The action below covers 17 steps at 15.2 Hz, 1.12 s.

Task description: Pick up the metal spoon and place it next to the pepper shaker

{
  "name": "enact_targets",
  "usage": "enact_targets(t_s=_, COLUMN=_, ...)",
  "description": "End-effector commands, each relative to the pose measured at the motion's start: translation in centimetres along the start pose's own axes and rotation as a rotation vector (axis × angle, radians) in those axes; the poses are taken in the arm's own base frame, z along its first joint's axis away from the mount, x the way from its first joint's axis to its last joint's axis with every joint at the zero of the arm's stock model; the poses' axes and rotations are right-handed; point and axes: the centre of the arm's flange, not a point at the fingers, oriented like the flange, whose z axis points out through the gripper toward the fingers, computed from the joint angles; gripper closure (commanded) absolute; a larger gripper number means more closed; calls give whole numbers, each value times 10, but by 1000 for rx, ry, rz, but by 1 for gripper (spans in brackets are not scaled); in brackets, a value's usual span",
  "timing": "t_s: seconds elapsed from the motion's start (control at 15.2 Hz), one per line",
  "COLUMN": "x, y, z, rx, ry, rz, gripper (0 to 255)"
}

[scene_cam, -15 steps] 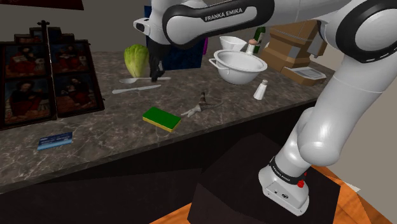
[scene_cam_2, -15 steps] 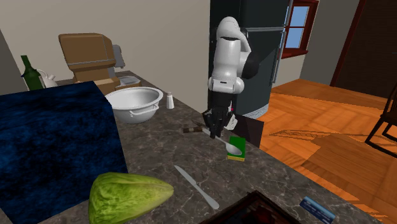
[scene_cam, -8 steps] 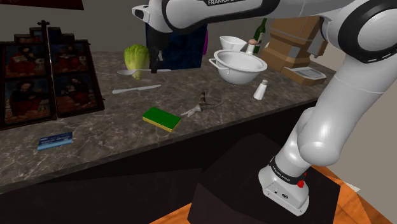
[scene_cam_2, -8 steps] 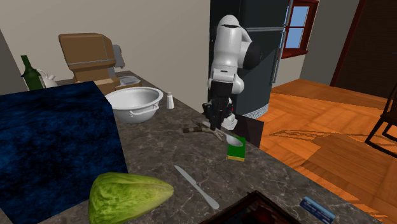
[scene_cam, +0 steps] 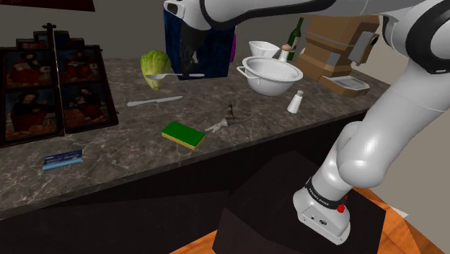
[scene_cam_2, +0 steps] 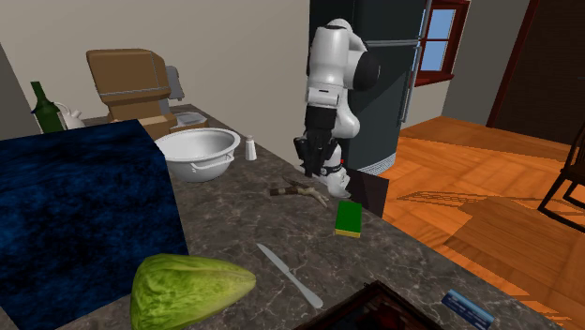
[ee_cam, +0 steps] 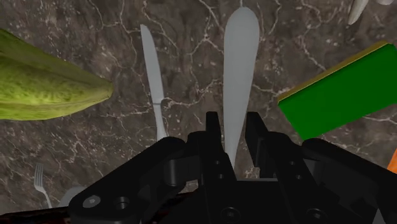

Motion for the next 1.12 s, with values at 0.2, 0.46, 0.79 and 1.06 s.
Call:
enact_targets(t_s=0.2, x=-64, y=-16, z=-12, rx=0, ry=0, rz=0, gripper=255)
enact_targets(t_s=0.46, x=-114, y=-30, z=-22, rx=0, ry=0, rz=0, gripper=255)
enact_targets(t_s=0.79, x=-176, y=-48, z=-34, rx=0, ry=0, rz=0, gripper=255)
enact_targets(t_s=1.06, x=-226, y=-62, z=-44, rx=0, ry=0, rz=0, gripper=255)
